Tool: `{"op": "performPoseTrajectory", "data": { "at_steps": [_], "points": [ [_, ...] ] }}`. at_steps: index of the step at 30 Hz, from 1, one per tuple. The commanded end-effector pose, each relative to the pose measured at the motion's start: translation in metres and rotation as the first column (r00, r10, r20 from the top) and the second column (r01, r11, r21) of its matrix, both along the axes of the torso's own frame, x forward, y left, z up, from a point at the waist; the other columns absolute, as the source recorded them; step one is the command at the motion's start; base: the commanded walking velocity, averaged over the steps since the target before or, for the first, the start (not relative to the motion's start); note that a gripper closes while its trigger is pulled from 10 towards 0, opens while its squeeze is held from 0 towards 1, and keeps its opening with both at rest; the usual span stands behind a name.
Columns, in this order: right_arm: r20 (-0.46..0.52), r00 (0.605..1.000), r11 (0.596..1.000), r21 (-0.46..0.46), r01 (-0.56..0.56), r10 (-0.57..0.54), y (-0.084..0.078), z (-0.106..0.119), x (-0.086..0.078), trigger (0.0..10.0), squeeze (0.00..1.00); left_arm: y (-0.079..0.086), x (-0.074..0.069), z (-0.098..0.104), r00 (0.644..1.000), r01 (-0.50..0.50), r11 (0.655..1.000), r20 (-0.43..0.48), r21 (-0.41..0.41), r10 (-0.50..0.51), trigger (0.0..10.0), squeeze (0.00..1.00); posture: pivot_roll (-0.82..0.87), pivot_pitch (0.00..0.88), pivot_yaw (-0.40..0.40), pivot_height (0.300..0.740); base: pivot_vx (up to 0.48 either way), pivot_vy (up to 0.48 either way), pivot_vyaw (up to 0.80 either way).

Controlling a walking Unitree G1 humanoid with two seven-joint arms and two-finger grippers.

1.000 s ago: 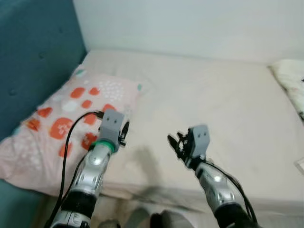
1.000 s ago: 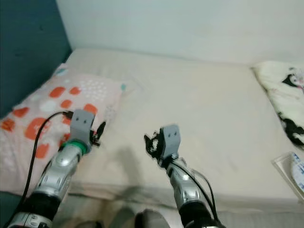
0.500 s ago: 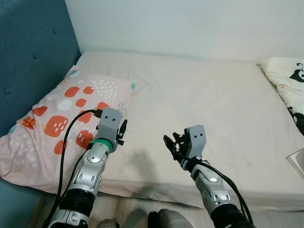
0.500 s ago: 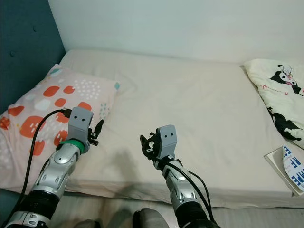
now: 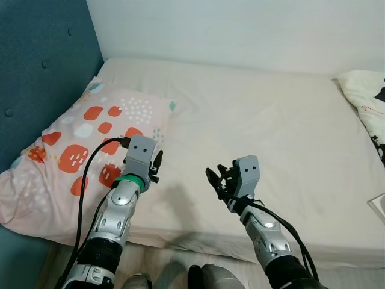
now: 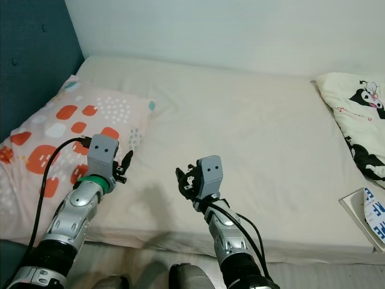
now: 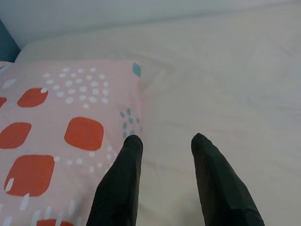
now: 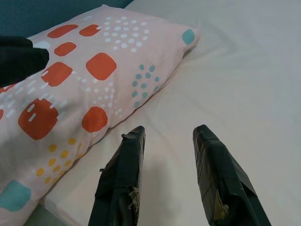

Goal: Clean up the room

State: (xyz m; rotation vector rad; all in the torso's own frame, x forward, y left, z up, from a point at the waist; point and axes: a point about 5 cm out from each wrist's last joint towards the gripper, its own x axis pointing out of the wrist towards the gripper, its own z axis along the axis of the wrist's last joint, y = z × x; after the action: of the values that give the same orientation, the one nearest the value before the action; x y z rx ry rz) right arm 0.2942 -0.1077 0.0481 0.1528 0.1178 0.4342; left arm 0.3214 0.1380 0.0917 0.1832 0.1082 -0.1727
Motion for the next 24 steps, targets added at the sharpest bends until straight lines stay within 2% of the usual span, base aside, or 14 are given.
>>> {"op": "performPoseTrajectory", "data": {
  "at_steps": [1,24],
  "points": [
    [0.001,1.0,1.0,0.003,0.008,-0.008,-0.0016,-0.0009,-0.0009,10.0,0.0,-0.0035,0.0001,0.0003,1.0,0.012,1.0,-0.002,-0.017,-0.012,10.0,0.0,-0.03,0.023,-0.016,0.74,0.0,0.0,0.0],
    [0.002,1.0,1.0,0.008,0.008,-0.008,0.0006,-0.0003,0.0,10.0,0.0,-0.0019,0.0021,0.0044,1.0,0.018,1.0,0.009,-0.017,-0.018,10.0,0.0,-0.03,0.029,-0.009,0.74,0.0,0.347,0.0]
  ]
}}
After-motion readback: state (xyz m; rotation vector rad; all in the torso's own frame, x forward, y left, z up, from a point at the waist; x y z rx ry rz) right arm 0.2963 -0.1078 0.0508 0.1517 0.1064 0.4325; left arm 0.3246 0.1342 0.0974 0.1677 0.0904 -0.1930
